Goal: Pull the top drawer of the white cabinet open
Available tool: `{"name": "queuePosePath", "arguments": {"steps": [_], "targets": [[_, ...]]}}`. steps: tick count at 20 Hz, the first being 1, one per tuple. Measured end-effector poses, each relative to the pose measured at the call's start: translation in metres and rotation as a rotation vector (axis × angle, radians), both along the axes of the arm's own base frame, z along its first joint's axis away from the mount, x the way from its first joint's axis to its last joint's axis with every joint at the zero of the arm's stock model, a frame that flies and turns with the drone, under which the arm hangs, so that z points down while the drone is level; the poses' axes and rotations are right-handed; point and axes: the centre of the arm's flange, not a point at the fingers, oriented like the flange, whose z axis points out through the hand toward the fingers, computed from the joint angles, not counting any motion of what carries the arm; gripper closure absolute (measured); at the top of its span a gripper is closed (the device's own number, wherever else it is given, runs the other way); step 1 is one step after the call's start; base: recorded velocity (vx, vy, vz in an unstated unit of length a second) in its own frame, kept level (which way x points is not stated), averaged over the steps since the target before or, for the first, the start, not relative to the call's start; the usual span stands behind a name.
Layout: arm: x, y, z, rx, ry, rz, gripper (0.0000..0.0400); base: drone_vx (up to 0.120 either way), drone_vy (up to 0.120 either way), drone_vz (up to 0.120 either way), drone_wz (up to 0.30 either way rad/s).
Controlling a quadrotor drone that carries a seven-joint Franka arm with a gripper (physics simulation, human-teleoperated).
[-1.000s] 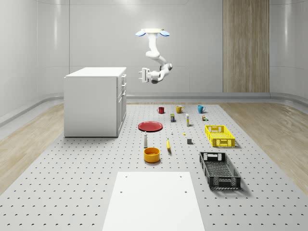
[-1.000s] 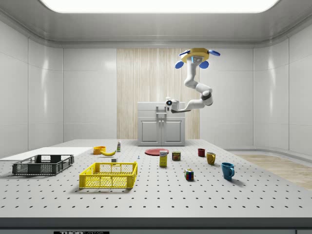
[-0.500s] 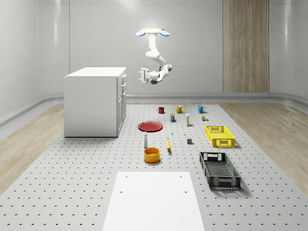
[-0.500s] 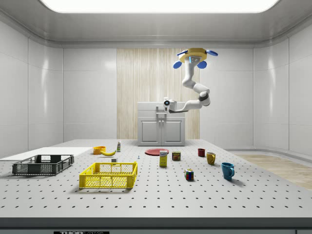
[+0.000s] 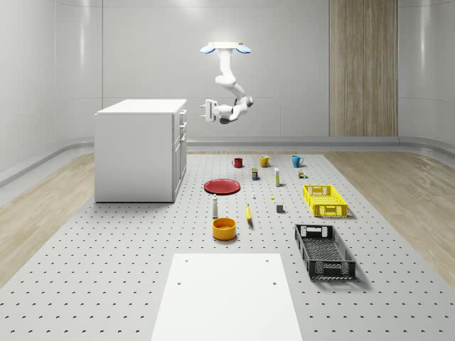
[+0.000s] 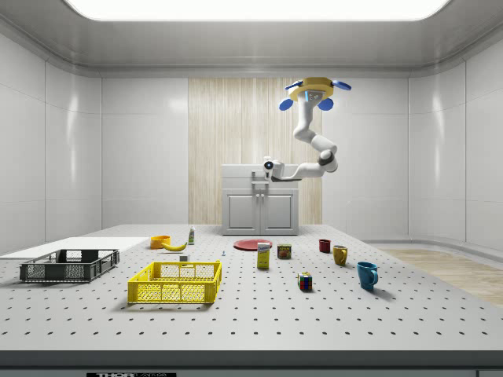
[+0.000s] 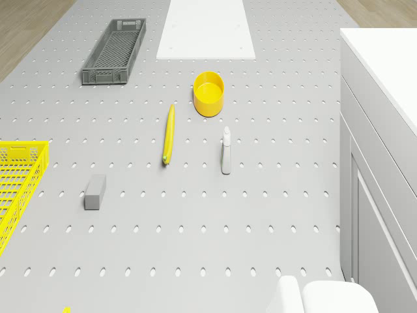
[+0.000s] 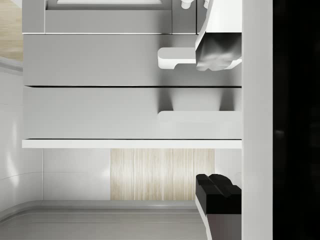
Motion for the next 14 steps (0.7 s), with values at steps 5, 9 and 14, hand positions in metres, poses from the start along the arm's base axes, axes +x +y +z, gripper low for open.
{"name": "queuePosePath", "arguments": {"steps": [5, 9, 14], "targets": [[0.0, 0.009, -0.003, 0.0, 0.0, 0.0, 0.0095, 0.0, 0.0, 0.0, 0.0], [0.0, 0.02, -0.004, 0.0, 0.0, 0.0, 0.0095, 0.0, 0.0, 0.0, 0.0], [0.0, 0.04, -0.004, 0.0, 0.0, 0.0, 0.0095, 0.0, 0.0, 0.0, 0.0]]}}
